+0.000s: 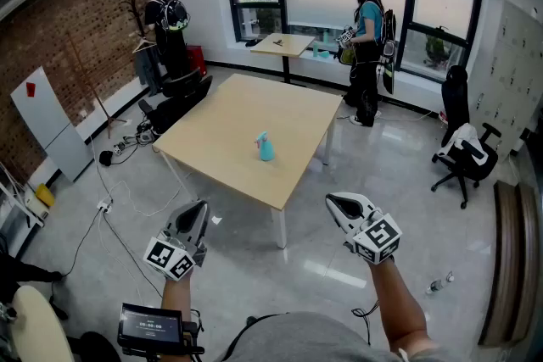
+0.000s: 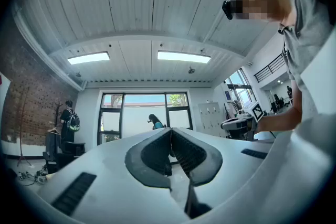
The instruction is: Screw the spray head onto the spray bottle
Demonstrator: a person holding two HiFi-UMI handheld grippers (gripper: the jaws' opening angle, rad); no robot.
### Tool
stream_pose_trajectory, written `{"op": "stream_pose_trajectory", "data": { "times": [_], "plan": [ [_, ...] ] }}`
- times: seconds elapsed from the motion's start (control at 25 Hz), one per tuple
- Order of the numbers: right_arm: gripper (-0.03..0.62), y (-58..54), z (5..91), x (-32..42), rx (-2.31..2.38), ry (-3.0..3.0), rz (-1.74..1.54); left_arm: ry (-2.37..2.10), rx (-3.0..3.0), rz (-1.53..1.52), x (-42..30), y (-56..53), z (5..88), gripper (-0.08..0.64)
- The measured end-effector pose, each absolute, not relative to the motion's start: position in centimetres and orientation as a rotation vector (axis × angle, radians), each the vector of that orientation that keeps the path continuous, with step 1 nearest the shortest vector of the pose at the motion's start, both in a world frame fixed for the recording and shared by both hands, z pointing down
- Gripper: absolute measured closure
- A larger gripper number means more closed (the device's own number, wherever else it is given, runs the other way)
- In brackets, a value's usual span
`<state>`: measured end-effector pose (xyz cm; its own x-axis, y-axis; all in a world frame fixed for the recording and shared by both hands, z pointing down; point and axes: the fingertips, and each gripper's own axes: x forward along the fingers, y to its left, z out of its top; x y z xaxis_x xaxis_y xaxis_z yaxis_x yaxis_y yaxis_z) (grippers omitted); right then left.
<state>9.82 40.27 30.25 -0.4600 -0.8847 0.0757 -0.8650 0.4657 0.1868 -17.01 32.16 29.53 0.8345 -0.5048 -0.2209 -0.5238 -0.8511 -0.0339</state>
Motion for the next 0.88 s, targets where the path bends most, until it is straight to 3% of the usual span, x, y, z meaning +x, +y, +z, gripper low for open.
{"op": "stream_pose_trajectory", "data": {
  "times": [0.88],
  "plan": [
    [0.586, 41.9, 30.6, 11.8, 1.514, -2.600, -0.167, 0.872, -2.890, 0.333, -14.6, 31.8, 28.1, 0.555]
  ]
}}
